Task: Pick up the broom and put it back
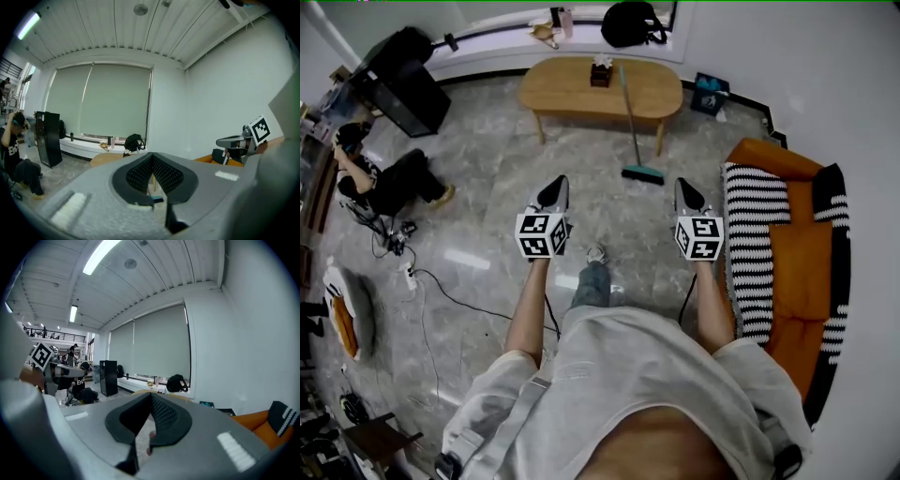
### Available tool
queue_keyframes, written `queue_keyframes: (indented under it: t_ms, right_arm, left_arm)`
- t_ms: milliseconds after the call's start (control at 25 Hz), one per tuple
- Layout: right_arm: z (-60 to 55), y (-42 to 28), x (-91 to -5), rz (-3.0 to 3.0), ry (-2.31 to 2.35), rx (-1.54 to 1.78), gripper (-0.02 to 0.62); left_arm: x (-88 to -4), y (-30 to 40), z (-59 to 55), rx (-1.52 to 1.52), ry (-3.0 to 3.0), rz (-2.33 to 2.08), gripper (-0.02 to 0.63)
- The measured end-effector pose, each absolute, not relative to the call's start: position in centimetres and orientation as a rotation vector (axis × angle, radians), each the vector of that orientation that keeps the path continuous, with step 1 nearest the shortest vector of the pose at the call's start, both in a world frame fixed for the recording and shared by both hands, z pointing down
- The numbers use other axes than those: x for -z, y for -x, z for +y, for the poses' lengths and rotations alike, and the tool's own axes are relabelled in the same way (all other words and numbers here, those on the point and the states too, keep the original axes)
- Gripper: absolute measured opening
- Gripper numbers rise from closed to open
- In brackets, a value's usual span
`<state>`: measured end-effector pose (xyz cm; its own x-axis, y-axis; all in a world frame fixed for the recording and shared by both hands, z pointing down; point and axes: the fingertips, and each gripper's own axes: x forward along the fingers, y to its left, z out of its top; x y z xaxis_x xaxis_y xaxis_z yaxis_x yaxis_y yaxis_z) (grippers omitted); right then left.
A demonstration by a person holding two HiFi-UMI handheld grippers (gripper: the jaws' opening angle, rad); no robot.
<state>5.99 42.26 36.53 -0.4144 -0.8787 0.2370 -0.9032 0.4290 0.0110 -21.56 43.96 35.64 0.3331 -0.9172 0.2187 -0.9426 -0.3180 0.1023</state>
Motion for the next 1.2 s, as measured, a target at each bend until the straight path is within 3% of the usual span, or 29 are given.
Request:
queue_keyframes:
  t_ms: [1200]
  right_arm:
    - [13.3,3.7,-36.1,-2.334,-1.669,-0.137,0.000]
  left_arm:
    - [-35.9,30.1,10.8,-0.124,-2.493,-1.510,0.002]
